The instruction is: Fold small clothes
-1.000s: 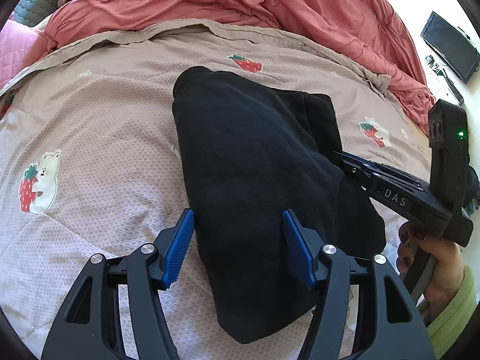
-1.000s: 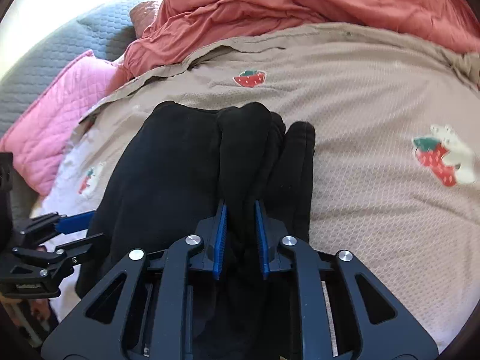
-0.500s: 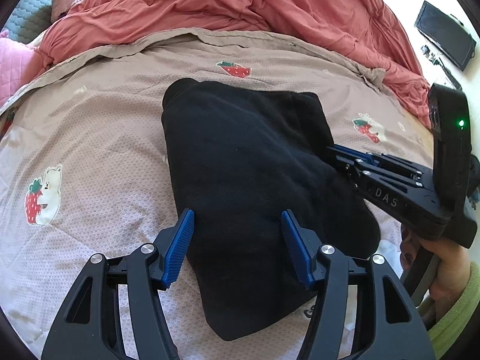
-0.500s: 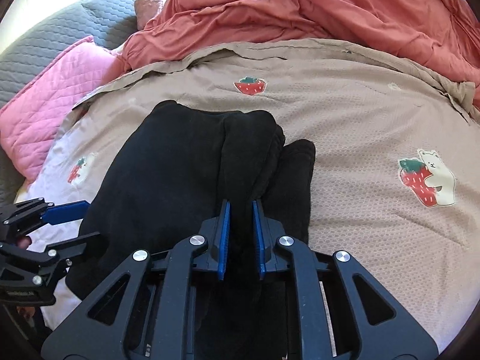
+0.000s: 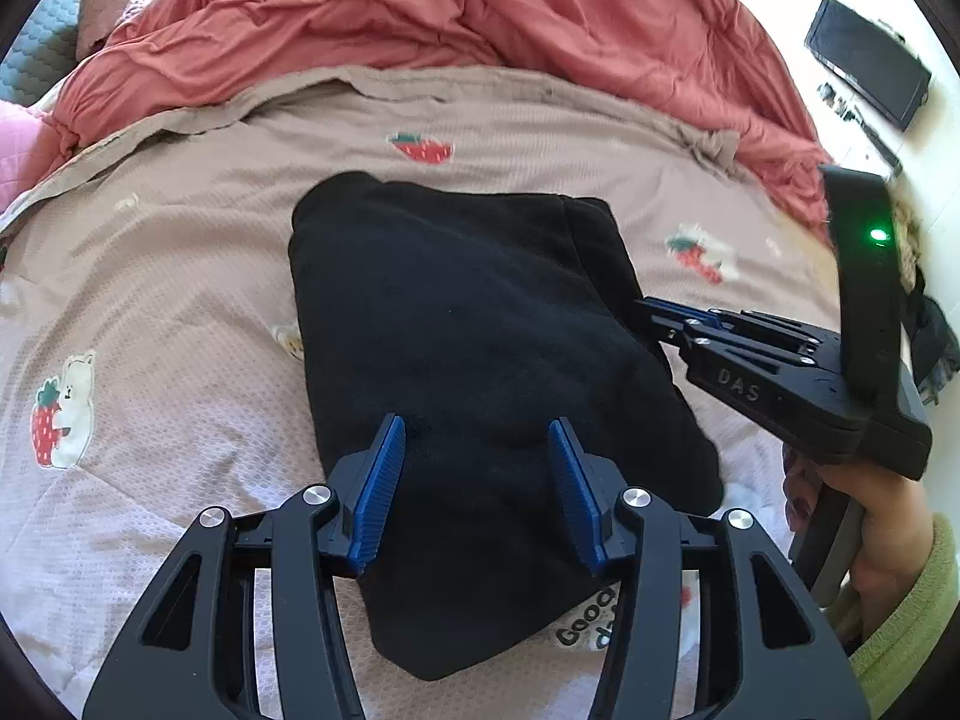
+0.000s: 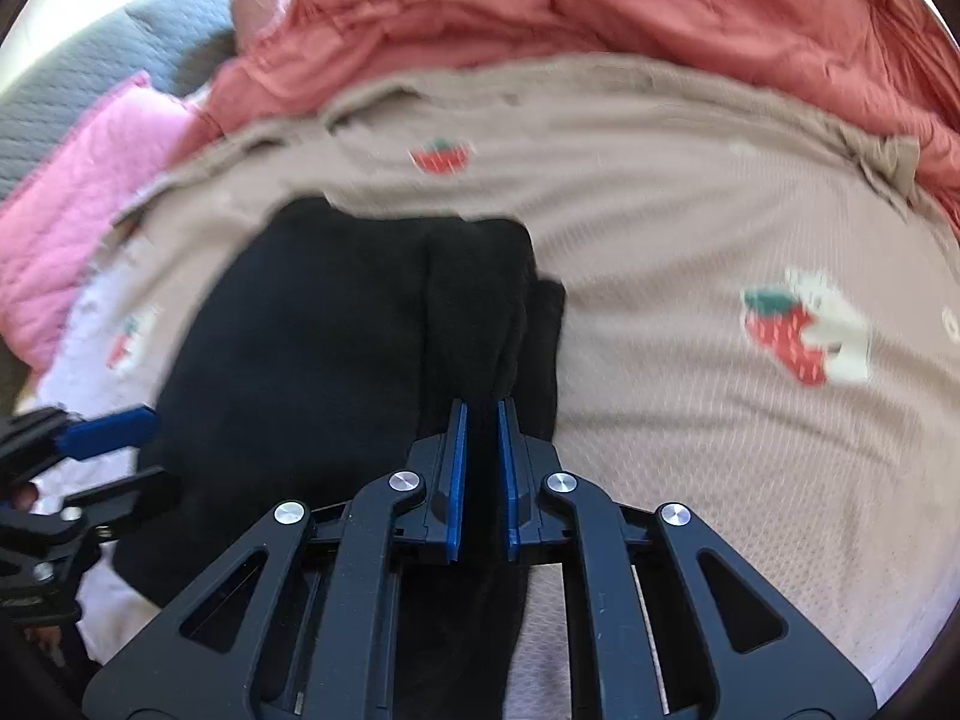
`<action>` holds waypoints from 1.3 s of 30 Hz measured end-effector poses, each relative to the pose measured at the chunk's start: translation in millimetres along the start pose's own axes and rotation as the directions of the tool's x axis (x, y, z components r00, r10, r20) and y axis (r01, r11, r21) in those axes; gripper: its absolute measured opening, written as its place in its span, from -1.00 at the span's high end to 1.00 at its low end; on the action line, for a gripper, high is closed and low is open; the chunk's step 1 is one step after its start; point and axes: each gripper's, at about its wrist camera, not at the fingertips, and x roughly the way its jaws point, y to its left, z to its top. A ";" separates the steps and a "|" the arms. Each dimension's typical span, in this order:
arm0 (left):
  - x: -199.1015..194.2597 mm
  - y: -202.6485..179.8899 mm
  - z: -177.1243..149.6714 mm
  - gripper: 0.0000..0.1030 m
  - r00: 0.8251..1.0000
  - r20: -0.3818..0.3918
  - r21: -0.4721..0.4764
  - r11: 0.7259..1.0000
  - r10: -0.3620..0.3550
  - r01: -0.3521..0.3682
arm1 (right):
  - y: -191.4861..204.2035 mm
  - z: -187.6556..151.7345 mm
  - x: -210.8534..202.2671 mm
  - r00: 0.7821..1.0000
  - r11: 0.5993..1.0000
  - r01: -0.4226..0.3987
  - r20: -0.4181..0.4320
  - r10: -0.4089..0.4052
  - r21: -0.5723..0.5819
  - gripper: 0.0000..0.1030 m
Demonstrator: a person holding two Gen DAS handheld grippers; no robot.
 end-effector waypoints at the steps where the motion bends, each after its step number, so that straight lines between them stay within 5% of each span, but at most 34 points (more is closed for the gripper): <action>1: 3.5 -2.9 -1.2 0.06 1.000 0.000 0.019 1.000 0.012 -0.012 | -2.4 -2.5 6.3 1.000 1.000 -0.003 -0.015 0.004 0.016 0.91; 4: 6.9 -7.9 -3.1 0.06 0.999 0.002 0.055 0.998 0.041 -0.041 | -2.8 -4.6 8.8 1.000 1.000 -0.004 -0.014 0.005 0.026 0.89; 8: 4.1 -4.8 -3.9 0.06 0.999 0.002 0.054 0.997 0.048 -0.048 | -3.4 -6.6 -4.1 0.999 1.000 0.008 0.040 -0.009 0.027 0.38; 10: 0.3 -1.3 -4.6 0.06 0.999 0.000 0.047 0.998 0.045 -0.045 | -3.9 -9.0 -19.8 0.996 0.999 0.016 0.086 -0.019 0.029 0.28; 12: -4.1 1.1 -5.4 0.06 0.999 0.002 0.041 0.998 0.038 -0.038 | -3.2 -14.7 -42.0 0.989 0.999 0.015 0.146 -0.020 0.035 -0.07; 16: -20.7 4.1 -8.7 0.03 1.000 0.019 0.019 1.000 0.022 -0.022 | 2.3 -21.4 -86.2 0.963 0.997 0.017 0.269 -0.036 0.073 -0.58; 18: -35.1 2.3 -12.1 -0.20 0.998 0.044 0.035 0.999 0.035 -0.036 | 9.7 -27.1 -111.0 0.940 0.997 0.010 0.340 -0.035 0.076 -0.78; 22: -67.7 2.7 -19.9 -0.55 0.995 0.094 0.054 0.997 0.043 -0.048 | 24.9 -49.4 -143.4 0.910 0.997 0.057 0.407 -0.075 0.057 -0.82; 25: -94.3 3.6 -28.9 -0.89 0.989 0.136 0.058 0.996 0.065 -0.073 | 33.5 -67.7 -156.5 0.918 0.996 0.060 0.389 -0.078 0.059 -0.82; 33: -114.0 8.7 -70.3 -0.91 0.991 0.109 0.014 0.997 0.073 -0.075 | 61.7 -105.0 -160.4 0.955 0.995 0.093 0.281 -0.098 0.032 -0.82; 39: -102.0 15.3 -95.9 -0.91 0.996 0.053 -0.038 0.997 0.075 -0.073 | 69.9 -108.7 -155.4 0.958 0.992 0.124 0.258 -0.122 0.008 -0.82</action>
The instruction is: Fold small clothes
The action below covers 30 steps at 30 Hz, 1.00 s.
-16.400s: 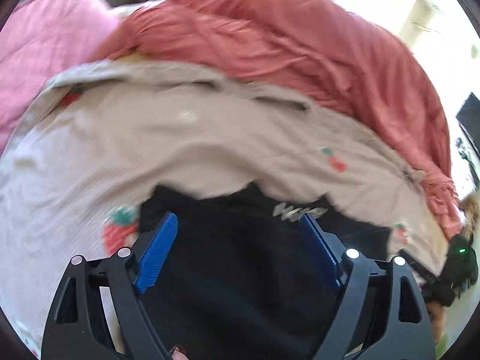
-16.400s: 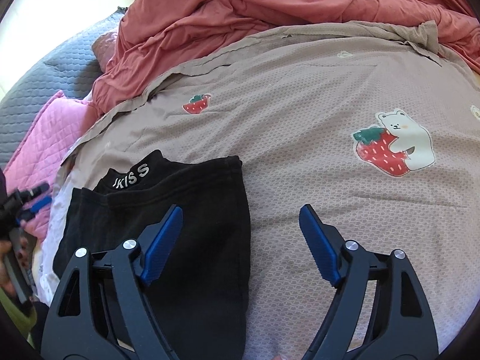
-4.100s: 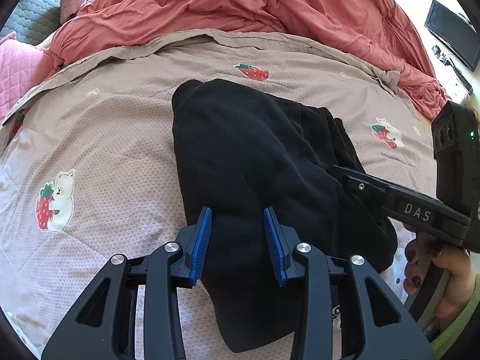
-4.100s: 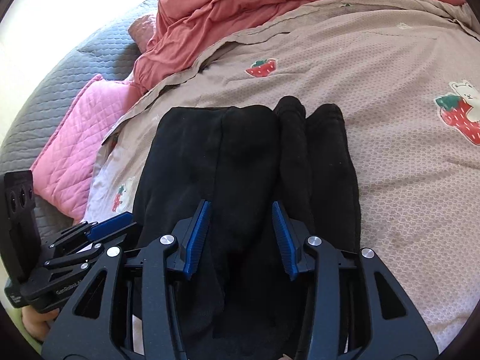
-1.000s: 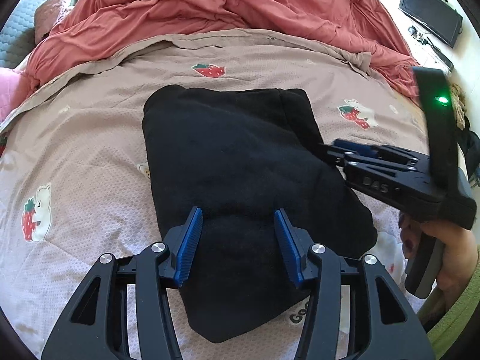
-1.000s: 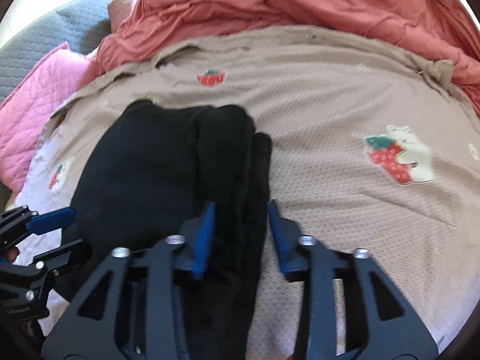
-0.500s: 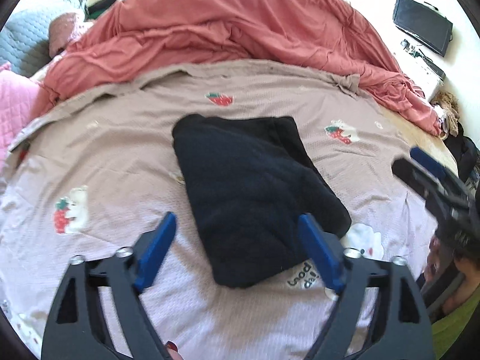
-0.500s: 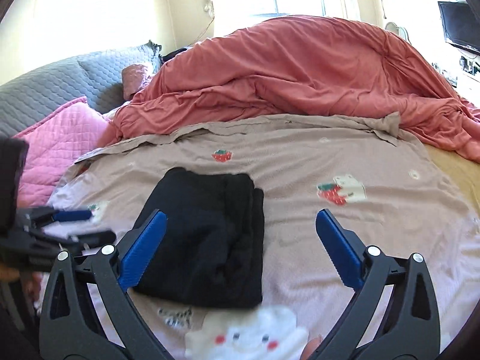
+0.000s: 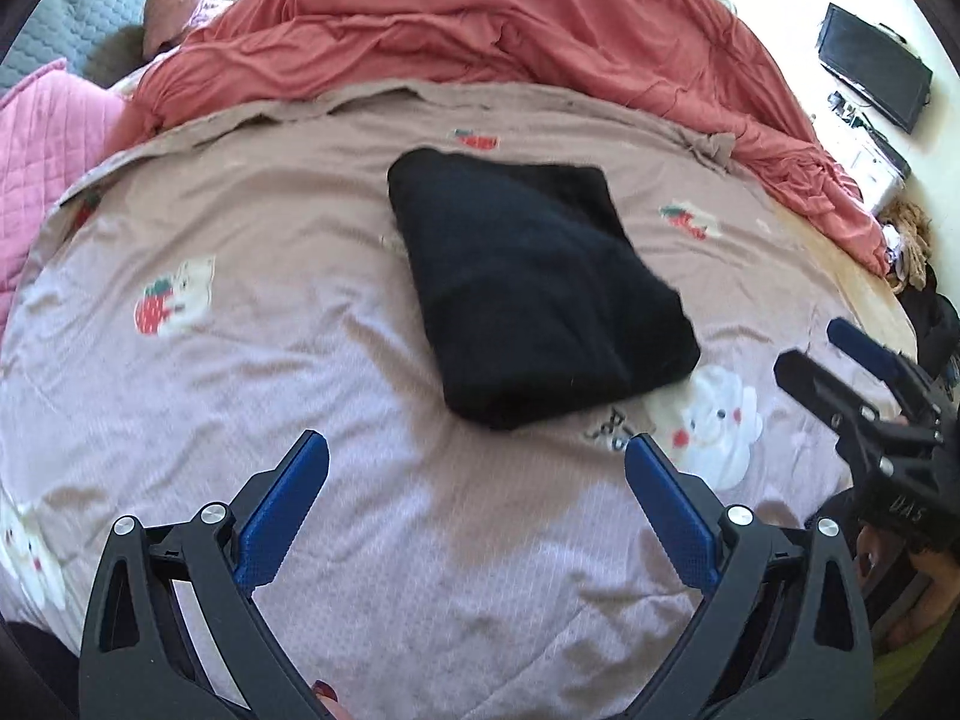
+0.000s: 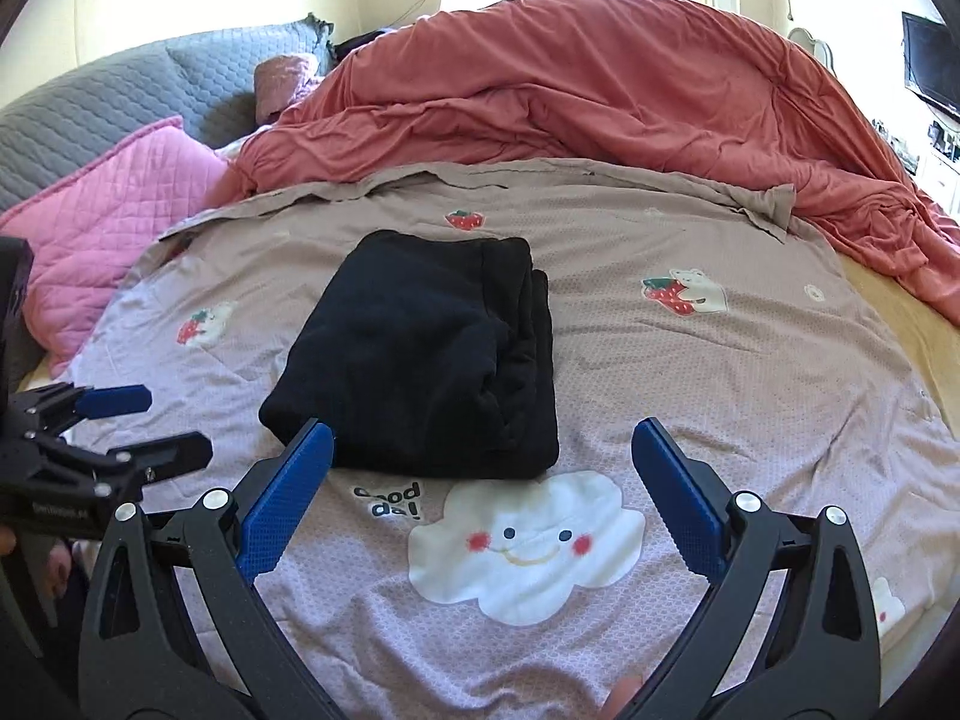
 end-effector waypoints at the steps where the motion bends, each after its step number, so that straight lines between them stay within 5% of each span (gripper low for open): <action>1: 0.3 0.6 -0.7 -0.91 1.000 0.001 -0.008 1.000 -0.002 0.002 | 0.1 -0.9 0.3 1.000 1.000 0.005 -0.003 -0.005 -0.002 -0.82; 30: -5.2 7.8 3.7 -0.91 0.998 0.014 -0.040 0.997 0.067 -0.066 | -1.1 -4.8 4.2 0.999 1.000 0.031 -0.021 -0.031 0.001 -0.82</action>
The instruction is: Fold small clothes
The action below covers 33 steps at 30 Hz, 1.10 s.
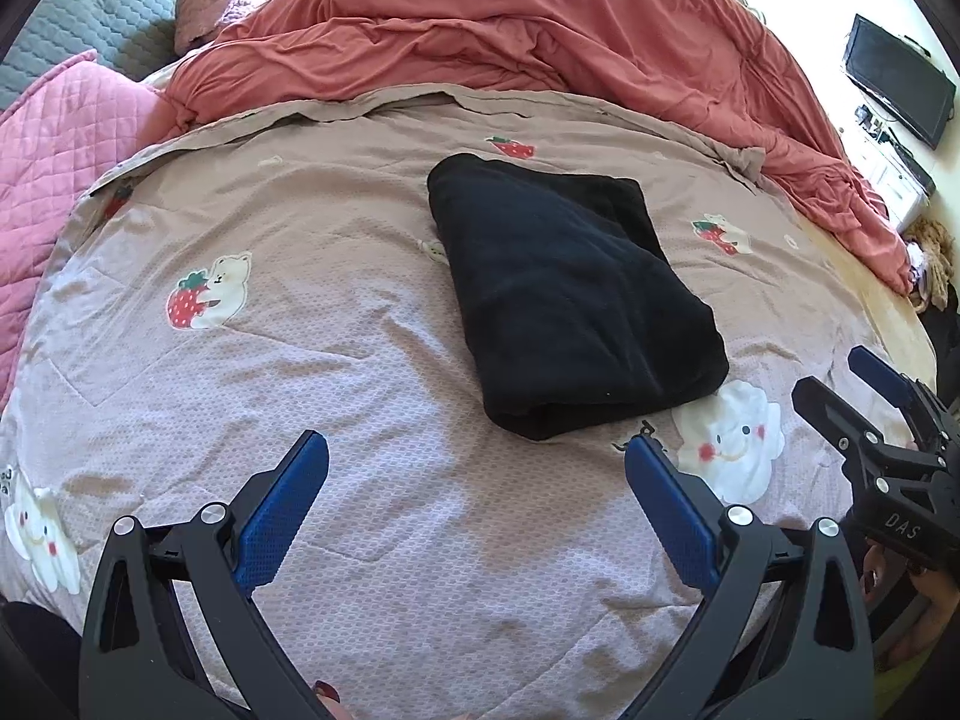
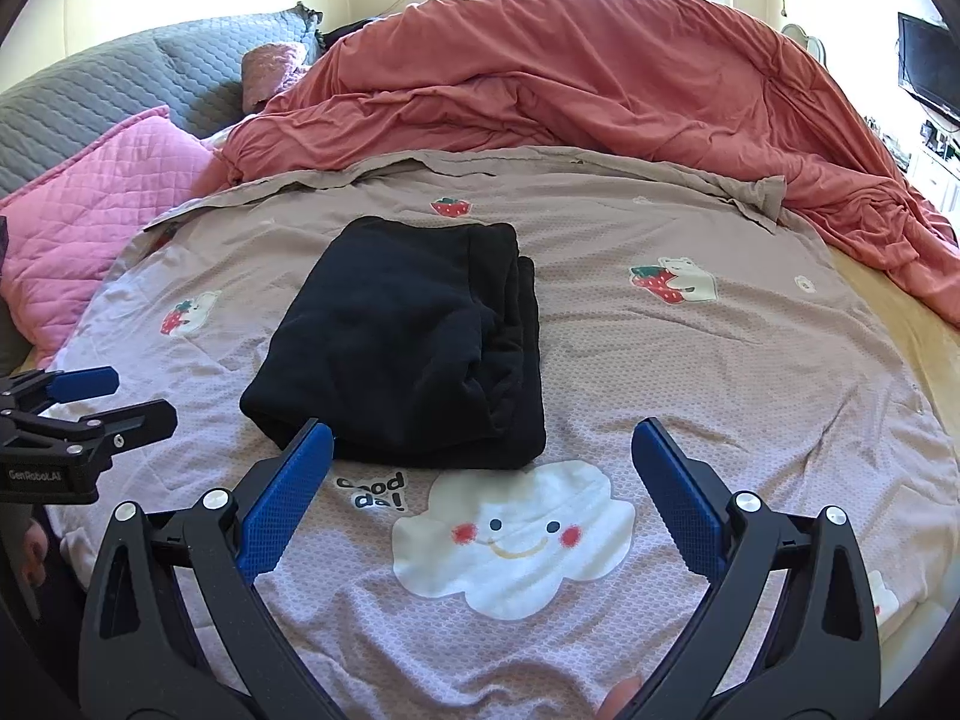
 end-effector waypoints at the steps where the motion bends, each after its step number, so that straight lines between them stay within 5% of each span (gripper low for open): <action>1: 0.4 0.6 0.1 -0.91 1.000 -0.003 -0.002 1.000 0.002 -0.002 | 0.4 0.0 -0.1 1.000 1.000 0.002 0.000 -0.002 0.000 -0.82; 33: -1.6 0.0 0.9 -0.91 1.000 -0.006 -0.010 1.000 0.023 -0.023 | 0.1 1.1 0.4 1.000 1.000 0.010 -0.003 -0.010 -0.002 -0.82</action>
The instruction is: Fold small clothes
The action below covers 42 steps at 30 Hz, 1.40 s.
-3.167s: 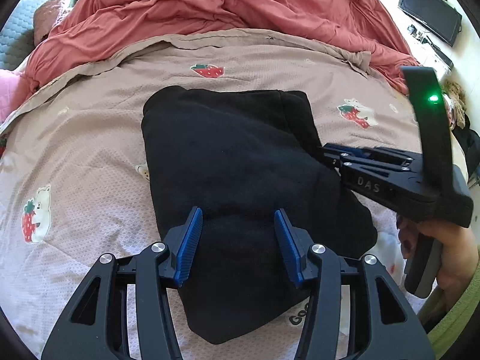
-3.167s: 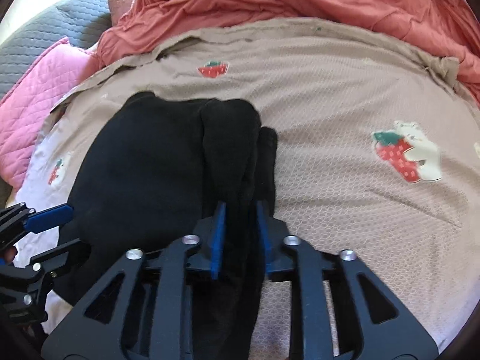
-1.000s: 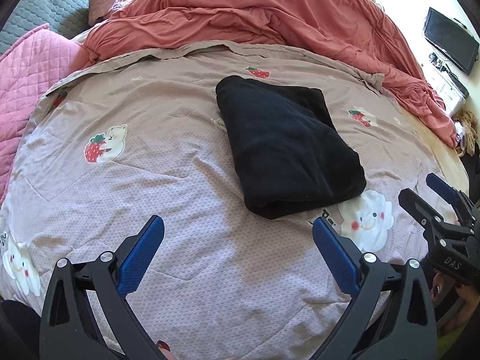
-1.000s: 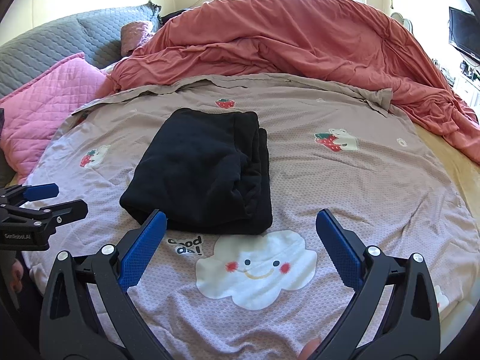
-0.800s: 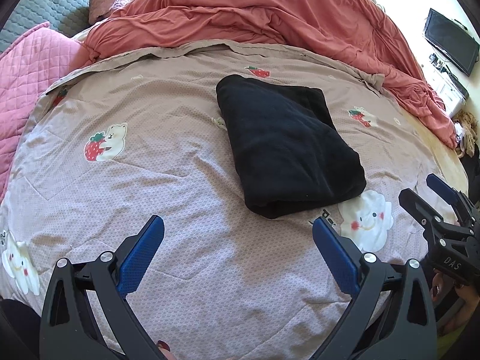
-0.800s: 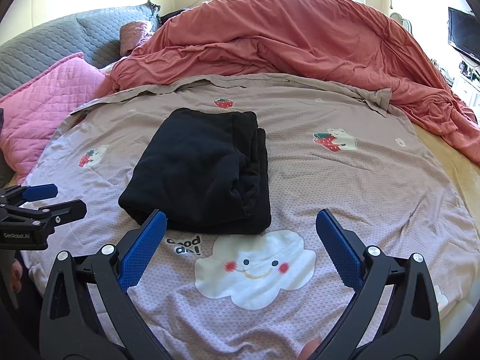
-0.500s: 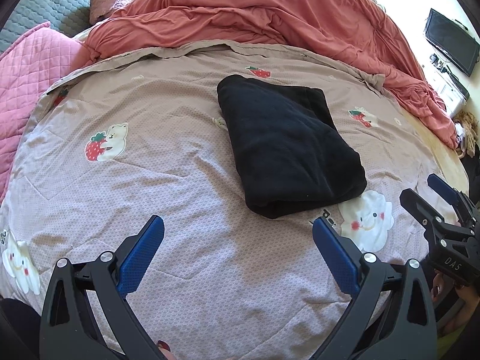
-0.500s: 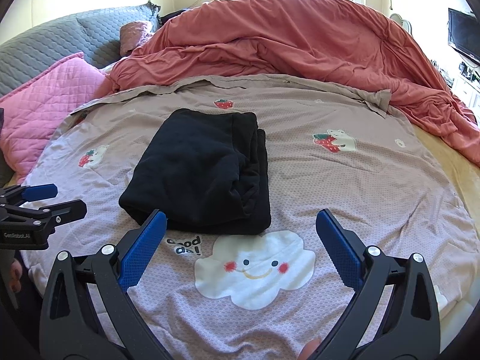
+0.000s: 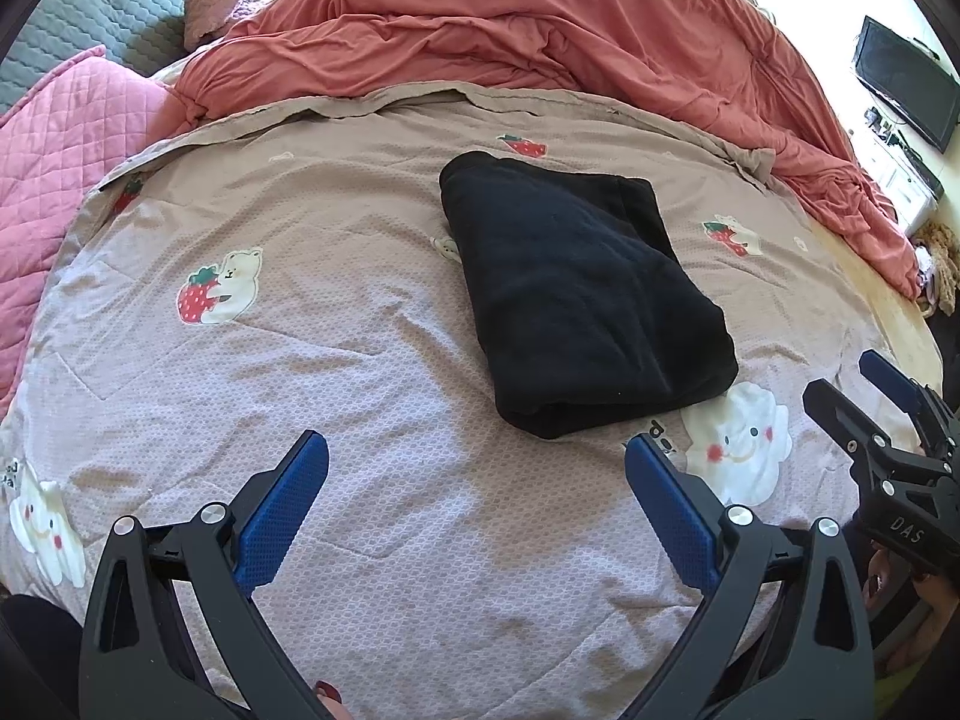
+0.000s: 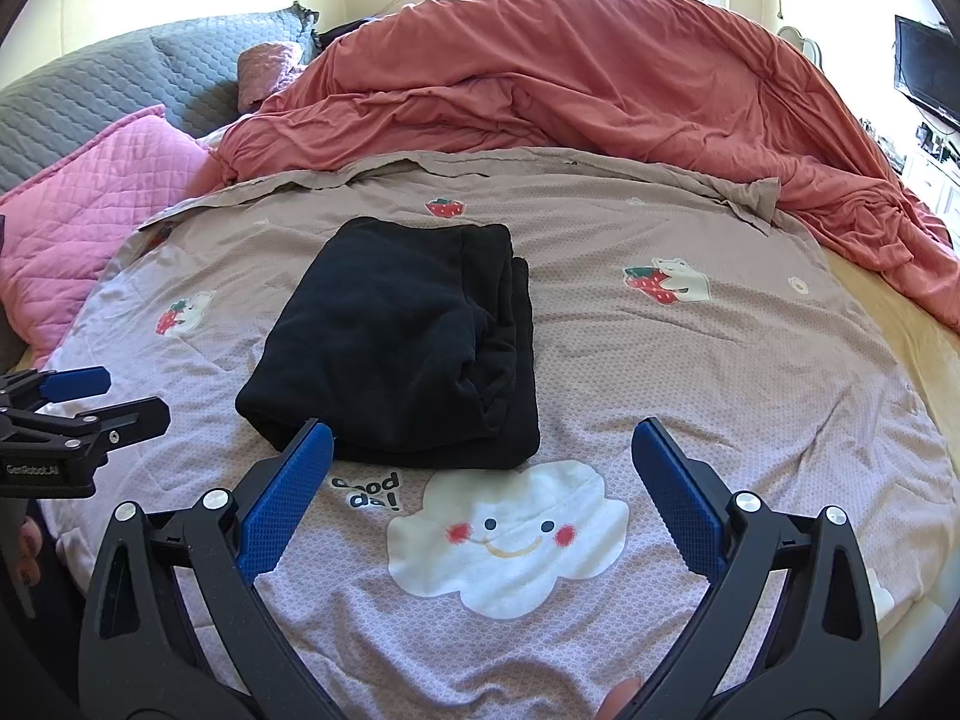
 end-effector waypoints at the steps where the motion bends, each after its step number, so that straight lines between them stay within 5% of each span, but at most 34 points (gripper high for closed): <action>1: 0.1 -0.1 -0.1 -0.91 1.000 0.000 0.000 1.000 -0.001 0.001 | -0.4 0.3 0.0 1.000 1.000 0.001 0.000 -0.001 0.000 -0.82; 37: 3.6 -0.4 -3.1 -0.91 1.000 -0.023 0.007 1.000 0.008 -0.007 | -6.4 0.1 -2.1 1.000 1.000 0.020 -0.002 -0.020 -0.006 -0.82; 42: 5.6 13.7 -1.7 -0.91 0.998 -0.064 -0.051 0.999 -0.003 0.000 | -37.0 0.3 -16.5 0.997 0.992 0.079 0.011 -0.081 0.103 -0.82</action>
